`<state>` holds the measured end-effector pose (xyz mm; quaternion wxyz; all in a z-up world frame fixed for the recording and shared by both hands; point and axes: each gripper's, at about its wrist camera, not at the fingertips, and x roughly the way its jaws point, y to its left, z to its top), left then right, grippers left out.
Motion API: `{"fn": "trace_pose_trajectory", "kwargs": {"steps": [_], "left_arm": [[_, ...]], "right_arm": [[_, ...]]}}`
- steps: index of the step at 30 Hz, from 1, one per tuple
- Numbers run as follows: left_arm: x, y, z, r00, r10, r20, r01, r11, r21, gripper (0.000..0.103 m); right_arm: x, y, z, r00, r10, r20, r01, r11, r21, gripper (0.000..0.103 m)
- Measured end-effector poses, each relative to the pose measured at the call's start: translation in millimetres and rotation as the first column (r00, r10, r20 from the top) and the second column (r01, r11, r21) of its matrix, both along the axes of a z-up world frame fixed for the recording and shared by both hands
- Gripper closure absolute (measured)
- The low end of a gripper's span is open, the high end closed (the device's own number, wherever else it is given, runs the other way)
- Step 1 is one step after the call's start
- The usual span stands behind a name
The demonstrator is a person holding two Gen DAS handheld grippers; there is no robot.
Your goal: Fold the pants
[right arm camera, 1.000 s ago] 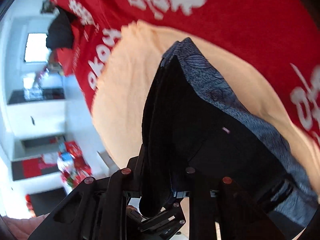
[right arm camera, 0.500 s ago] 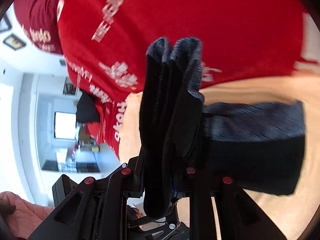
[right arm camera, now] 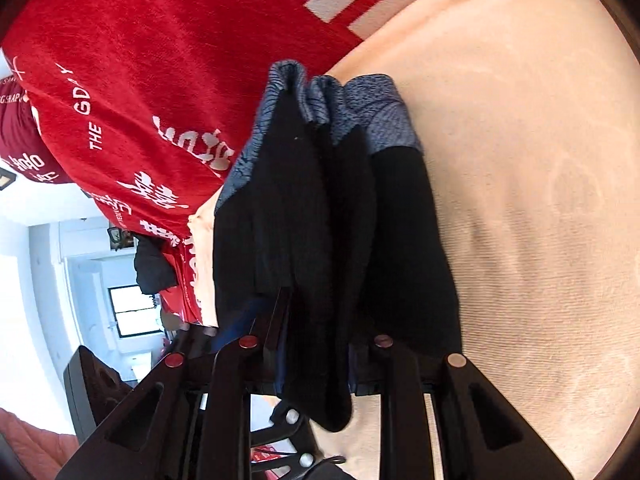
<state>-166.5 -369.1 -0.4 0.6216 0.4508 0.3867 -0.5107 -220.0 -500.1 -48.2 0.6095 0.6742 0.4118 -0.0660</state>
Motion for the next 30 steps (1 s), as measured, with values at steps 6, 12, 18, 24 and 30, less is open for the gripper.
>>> {"fn": "trace_pose_trajectory", "kwargs": {"steps": [6, 12, 18, 24, 30], "left_arm": [[25, 13, 25, 0.988, 0.066, -0.138, -0.062, 0.998, 0.033, 0.026], [38, 31, 55, 0.980, 0.085, -0.177, -0.080, 0.996, 0.035, 0.026], [76, 44, 57, 0.964, 0.129, -0.232, -0.115, 0.991, 0.073, 0.026], [114, 60, 50, 0.945, 0.240, -0.221, -0.219, 0.969, 0.115, 0.026], [156, 69, 32, 0.894, 0.383, -0.232, -0.354, 0.922, 0.158, 0.026]], "right_arm": [[8, 1, 2, 0.996, 0.061, -0.072, -0.067, 0.994, -0.083, 0.079], [14, 13, 17, 0.981, 0.010, -0.195, -0.045, 0.984, -0.173, 0.071], [6, 27, 30, 0.948, -0.019, -0.318, -0.063, 0.967, -0.246, 0.047], [-18, 41, 42, 0.887, -0.070, -0.456, -0.065, 0.959, -0.274, 0.023], [-10, 55, 81, 0.905, -0.108, -0.412, -0.058, 0.927, -0.371, 0.027]]}}
